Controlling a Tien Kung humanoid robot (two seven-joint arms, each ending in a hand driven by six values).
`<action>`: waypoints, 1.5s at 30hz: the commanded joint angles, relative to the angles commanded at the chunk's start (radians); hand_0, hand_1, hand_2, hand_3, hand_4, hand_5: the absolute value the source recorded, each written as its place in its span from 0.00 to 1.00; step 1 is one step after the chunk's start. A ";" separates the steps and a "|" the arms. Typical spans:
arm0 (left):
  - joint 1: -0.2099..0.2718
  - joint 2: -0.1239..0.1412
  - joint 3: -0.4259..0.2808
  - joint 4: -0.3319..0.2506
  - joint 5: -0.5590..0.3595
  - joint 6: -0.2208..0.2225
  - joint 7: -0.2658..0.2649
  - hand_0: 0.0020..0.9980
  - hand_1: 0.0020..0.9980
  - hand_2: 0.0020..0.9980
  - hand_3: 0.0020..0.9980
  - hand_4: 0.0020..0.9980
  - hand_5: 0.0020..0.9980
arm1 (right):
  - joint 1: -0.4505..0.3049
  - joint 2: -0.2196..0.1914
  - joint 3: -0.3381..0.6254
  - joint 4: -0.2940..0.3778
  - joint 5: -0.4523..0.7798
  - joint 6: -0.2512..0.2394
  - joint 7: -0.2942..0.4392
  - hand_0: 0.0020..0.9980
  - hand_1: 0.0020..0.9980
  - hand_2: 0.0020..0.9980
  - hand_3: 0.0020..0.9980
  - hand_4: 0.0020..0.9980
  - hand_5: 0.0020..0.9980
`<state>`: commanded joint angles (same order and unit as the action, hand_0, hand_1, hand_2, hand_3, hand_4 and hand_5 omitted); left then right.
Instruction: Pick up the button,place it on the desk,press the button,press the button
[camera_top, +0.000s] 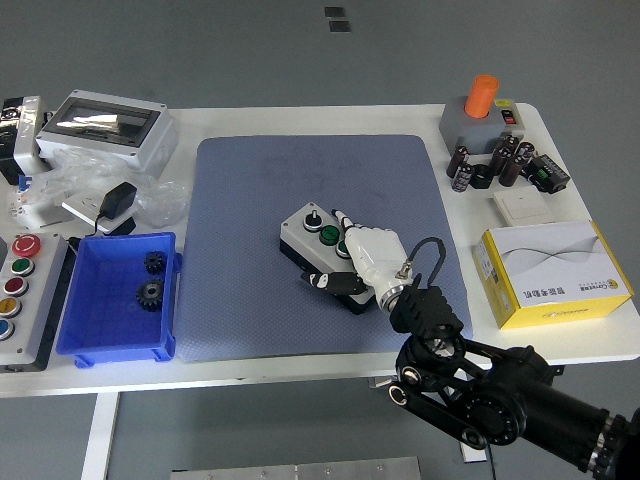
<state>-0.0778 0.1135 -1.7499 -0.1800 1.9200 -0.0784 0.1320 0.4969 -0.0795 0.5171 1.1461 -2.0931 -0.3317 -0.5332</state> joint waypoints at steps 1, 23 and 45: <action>0.000 0.000 0.001 0.000 -0.001 0.000 0.000 0.70 0.71 0.62 0.64 0.69 0.28 | 0.001 -0.003 -0.001 0.000 0.002 -0.003 0.004 0.08 0.33 0.52 0.77 0.70 0.18; -0.006 0.009 0.012 0.000 -0.009 0.002 -0.005 0.70 0.71 0.62 0.64 0.69 0.28 | 0.164 -0.164 -0.173 -0.022 0.101 -0.119 0.334 0.05 0.31 0.45 0.65 0.53 0.04; -0.006 0.001 0.010 0.000 -0.008 0.002 0.000 0.70 0.71 0.62 0.65 0.70 0.28 | 0.254 -0.157 -0.275 -0.185 0.025 -0.159 0.641 0.24 0.43 0.50 0.65 0.58 0.12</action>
<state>-0.0842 0.1142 -1.7400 -0.1800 1.9118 -0.0767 0.1316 0.7513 -0.2361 0.2420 0.9609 -2.0678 -0.4911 0.1079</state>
